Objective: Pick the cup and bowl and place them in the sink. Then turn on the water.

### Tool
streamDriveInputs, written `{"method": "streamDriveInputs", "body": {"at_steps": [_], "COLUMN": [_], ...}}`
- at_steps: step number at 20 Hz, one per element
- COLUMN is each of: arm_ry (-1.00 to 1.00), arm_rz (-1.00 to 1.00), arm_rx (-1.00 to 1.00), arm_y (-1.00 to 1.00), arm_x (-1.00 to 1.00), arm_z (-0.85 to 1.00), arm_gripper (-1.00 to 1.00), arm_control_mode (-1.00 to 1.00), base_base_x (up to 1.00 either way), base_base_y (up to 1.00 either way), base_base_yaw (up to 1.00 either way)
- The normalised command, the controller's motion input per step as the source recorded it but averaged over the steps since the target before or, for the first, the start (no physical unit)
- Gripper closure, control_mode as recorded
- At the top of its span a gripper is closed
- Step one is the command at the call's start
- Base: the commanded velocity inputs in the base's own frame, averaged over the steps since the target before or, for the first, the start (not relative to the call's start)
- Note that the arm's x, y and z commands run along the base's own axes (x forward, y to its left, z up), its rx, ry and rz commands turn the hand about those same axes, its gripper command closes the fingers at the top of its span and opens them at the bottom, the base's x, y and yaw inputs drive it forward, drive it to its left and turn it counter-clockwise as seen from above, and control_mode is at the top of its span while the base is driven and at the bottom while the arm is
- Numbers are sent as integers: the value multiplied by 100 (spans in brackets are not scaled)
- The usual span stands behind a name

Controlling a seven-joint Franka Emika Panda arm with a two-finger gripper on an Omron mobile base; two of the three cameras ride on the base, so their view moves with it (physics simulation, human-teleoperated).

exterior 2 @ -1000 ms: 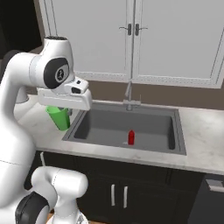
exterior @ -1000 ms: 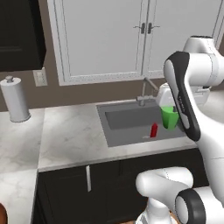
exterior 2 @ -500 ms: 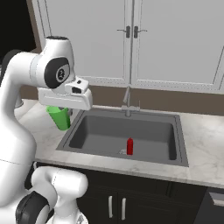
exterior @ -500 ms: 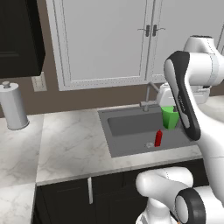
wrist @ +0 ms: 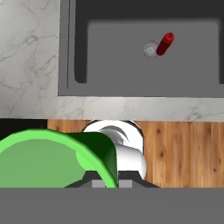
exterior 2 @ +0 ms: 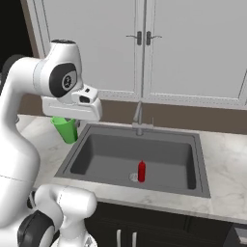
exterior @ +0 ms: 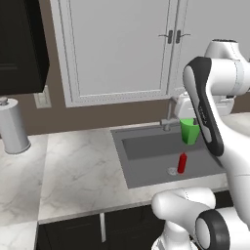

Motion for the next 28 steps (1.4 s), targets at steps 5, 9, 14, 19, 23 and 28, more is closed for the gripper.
{"method": "streamDriveInputs", "body": {"at_steps": [5, 9, 14, 19, 23, 28], "arm_ry": [0, 0, 0, 0, 0, 0], "arm_rz": [0, 0, 0, 1, 3, 2], "arm_rx": [0, 0, 0, 0, 0, 0], "arm_y": [0, 0, 0, -1, -2, 0], "arm_x": [0, 0, 23, 24, 23, 26], "arm_z": [0, 0, -8, -27, -36, -38], "arm_gripper": [100, 100, 100, 100, 100, 100], "arm_control_mode": [100, 100, -100, -100, -100, -100], "base_base_x": [24, 19, 5, 0, 0, 0], "base_base_y": [-6, -3, 0, 0, 0, 0], "base_base_yaw": [1, 1, 0, 0, 0, 0]}}
